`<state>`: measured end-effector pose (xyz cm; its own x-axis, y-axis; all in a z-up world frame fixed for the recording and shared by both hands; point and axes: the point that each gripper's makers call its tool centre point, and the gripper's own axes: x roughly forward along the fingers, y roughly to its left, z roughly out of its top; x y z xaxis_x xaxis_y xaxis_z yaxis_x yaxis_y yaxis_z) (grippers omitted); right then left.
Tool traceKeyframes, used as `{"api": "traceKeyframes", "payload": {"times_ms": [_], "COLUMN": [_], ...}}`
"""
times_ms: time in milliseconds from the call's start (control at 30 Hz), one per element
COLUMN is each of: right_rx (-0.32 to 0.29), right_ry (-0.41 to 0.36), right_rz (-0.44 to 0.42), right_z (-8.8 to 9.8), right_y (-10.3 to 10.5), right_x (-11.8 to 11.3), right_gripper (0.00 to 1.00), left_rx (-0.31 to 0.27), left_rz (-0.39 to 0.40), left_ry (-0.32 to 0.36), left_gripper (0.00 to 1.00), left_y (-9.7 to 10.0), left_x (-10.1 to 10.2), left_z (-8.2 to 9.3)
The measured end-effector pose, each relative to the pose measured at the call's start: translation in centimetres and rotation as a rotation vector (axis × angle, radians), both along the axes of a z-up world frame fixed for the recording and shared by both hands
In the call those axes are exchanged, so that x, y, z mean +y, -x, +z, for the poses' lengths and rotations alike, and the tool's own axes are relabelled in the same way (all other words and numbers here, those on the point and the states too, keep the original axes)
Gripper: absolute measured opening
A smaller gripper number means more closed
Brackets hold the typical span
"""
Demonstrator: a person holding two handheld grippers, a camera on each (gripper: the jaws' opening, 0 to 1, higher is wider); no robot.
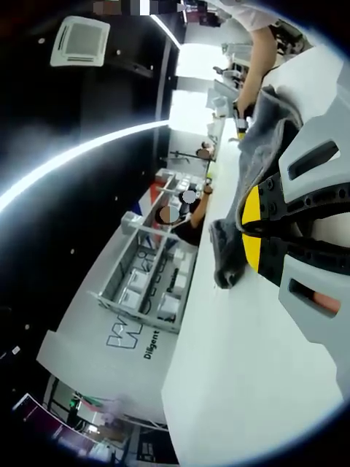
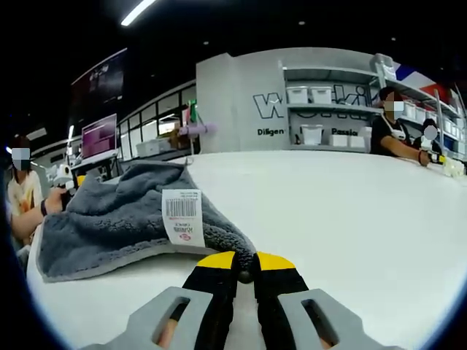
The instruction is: Fold the towel on the table until its edges align and the towel forms a compact rectangular stack.
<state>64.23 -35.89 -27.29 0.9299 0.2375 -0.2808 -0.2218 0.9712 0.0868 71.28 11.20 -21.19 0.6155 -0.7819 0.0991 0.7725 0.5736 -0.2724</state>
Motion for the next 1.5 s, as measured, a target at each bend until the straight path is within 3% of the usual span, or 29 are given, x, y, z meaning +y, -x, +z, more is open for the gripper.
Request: {"api": "traceKeyframes", "payload": {"times_ms": [1500], "right_rx": [0.002], "right_ry": [-0.01], "right_rz": [-0.07], "right_z": [0.1], "right_y": [0.2], "right_x": [-1.6], "right_gripper": [0.05], "left_rx": [0.005], "left_rz": [0.078], "left_ry": [-0.028], "left_gripper": [0.02], "left_y": [-1.1], "left_x": [1.4], "left_z": [-0.3]}}
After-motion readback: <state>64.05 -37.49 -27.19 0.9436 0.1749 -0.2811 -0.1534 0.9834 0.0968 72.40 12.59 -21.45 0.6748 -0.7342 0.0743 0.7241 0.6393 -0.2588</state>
